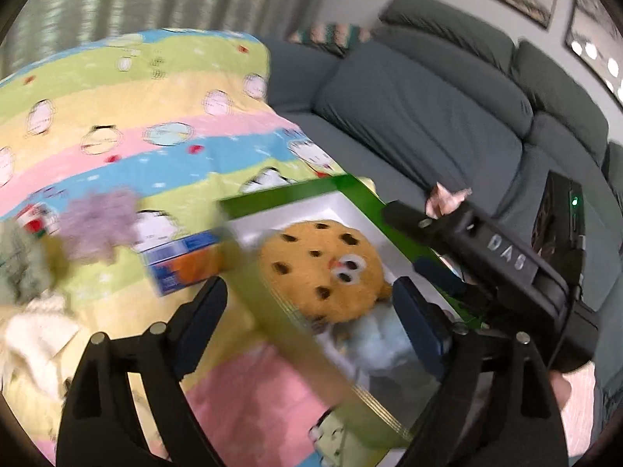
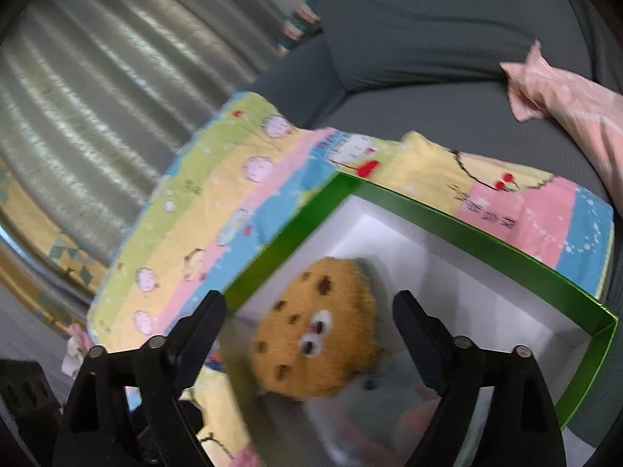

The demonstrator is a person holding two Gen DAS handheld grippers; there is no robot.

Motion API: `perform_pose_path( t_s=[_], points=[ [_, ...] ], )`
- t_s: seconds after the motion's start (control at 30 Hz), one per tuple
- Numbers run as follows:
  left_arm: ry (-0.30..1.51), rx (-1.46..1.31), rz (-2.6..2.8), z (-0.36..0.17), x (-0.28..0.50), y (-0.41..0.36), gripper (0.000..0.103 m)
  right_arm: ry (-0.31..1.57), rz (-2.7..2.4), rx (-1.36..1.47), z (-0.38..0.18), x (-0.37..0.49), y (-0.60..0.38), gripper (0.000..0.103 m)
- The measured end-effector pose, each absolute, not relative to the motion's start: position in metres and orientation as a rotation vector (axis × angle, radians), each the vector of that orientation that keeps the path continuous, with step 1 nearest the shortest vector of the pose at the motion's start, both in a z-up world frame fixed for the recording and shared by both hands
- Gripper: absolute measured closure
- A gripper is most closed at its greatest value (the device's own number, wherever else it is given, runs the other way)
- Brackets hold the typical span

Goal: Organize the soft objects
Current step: 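Move the right gripper back over the quilt and grasp the cream fuzzy cloth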

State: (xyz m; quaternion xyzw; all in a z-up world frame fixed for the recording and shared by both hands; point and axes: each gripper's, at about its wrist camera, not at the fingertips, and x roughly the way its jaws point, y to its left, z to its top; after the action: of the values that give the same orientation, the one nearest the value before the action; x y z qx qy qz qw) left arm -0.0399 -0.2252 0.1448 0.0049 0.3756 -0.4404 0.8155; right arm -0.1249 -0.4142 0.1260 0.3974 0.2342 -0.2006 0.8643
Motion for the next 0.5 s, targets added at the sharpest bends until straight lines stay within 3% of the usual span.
perform_pose_path(
  t_s=[0.3,0.37,0.5],
  points=[
    [0.79,-0.049,-0.536,0.137,-0.039,-0.09,0.015,0.472,-0.266,0.73,0.152,-0.109,-0.365,0.009],
    [0.794,-0.073,-0.415,0.13,-0.038,-0.054,0.015,0.486,-0.231,0.683,0.158,-0.098,-0.347,0.002],
    [0.815,-0.163,-0.254,0.106,-0.036,0.004,0.015,0.527,-0.107,0.607,0.163,-0.071,-0.302,0.0]
  ],
)
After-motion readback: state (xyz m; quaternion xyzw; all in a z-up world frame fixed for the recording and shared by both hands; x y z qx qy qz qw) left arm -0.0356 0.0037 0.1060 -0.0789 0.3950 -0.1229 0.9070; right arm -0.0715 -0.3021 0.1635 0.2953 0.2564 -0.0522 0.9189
